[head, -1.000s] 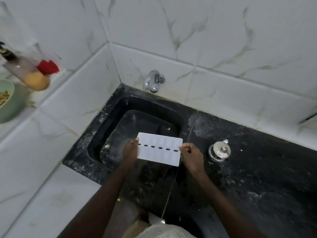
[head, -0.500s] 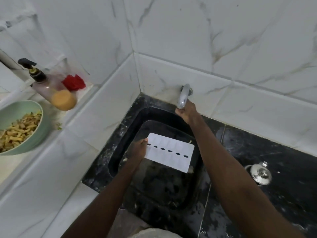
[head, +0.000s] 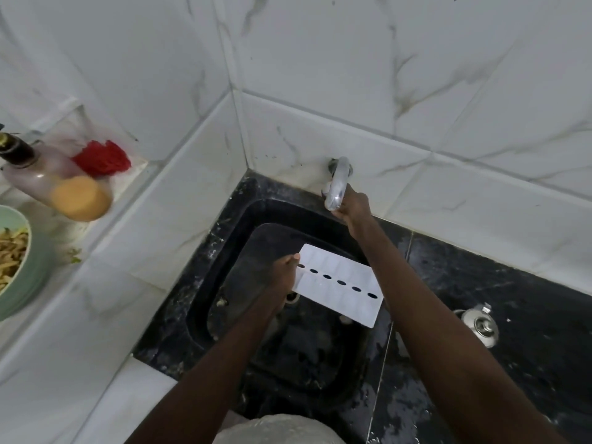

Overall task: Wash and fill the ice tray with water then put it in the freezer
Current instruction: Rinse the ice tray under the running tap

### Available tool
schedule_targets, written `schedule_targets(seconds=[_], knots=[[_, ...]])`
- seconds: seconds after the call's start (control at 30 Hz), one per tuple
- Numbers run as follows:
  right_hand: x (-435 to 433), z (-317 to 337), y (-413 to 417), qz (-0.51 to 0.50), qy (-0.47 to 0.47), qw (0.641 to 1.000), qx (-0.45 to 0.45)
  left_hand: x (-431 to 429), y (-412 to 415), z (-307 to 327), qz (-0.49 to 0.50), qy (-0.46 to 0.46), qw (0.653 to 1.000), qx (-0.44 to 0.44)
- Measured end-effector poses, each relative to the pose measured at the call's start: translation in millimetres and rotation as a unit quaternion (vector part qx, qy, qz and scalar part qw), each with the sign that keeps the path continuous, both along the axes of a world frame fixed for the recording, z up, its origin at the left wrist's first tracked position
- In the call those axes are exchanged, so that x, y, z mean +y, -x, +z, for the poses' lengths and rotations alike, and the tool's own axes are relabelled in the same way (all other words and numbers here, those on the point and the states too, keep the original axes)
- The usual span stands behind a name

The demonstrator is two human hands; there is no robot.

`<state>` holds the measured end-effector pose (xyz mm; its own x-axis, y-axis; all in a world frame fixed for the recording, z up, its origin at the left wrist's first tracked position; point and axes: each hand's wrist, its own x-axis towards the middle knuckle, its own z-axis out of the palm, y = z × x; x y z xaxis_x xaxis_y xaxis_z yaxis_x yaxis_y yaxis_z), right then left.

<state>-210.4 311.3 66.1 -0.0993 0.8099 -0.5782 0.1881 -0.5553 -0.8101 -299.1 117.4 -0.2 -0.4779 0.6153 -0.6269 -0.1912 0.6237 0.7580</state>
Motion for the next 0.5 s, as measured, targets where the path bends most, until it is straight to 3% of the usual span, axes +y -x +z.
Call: schedule_targets(seconds=[0.37,0.5], knots=[[-5.2,1.2,-10.3,0.016,0.040,0.996,0.084,9.2,-21.2,3.3,0.023,-0.007,0.999,-0.037],[-3.0,14.3,4.0,0.001,0.023,0.999,0.022,14.2,-21.6,8.4,0.032,-0.020,0.998,-0.045]])
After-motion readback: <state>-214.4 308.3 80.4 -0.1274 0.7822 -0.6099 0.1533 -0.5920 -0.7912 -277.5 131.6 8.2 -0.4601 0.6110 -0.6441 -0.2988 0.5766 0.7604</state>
